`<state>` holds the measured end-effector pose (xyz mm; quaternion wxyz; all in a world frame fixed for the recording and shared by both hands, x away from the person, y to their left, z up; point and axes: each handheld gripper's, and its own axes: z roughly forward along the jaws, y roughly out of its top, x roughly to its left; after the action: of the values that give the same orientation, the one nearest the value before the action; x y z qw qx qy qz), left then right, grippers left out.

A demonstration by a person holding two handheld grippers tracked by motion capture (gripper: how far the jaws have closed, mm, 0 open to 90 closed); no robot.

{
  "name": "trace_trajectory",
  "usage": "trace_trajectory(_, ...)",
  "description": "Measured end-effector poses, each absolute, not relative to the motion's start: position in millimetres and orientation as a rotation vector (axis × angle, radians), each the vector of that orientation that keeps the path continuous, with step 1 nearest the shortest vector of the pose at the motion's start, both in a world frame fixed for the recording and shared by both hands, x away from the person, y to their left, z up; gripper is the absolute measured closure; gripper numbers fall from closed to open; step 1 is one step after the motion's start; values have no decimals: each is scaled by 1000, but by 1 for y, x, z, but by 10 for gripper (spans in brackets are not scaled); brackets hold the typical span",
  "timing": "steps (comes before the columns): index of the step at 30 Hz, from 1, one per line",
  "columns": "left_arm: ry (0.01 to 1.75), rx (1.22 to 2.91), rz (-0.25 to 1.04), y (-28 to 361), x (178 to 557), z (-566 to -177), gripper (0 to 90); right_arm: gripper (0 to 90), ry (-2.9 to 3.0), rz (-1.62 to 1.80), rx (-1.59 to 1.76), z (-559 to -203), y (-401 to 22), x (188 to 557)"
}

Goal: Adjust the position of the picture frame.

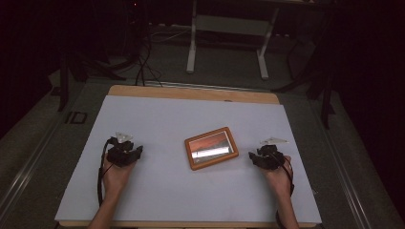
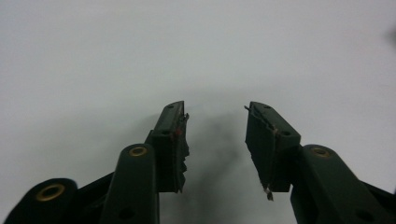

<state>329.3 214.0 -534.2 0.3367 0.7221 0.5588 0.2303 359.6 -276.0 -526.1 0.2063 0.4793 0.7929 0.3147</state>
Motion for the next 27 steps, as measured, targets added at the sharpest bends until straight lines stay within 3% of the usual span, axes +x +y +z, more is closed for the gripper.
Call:
trace_trajectory(10,1283,1926,533,193,322,-524,611,623,2243,874,1217,-516,-262,352)
trace_trajectory(17,1157,1942,572,177,314,-513,737,649,2265,941,1209,-509,-261,356)
trace_trajectory(21,1095,1986,531,168,312,-513,887,712,2268,956,1176,-501,-261,358)
trace_trajectory(27,1037,2007,487,153,309,-510,899,896,2267,957,1125,-487,-257,368)
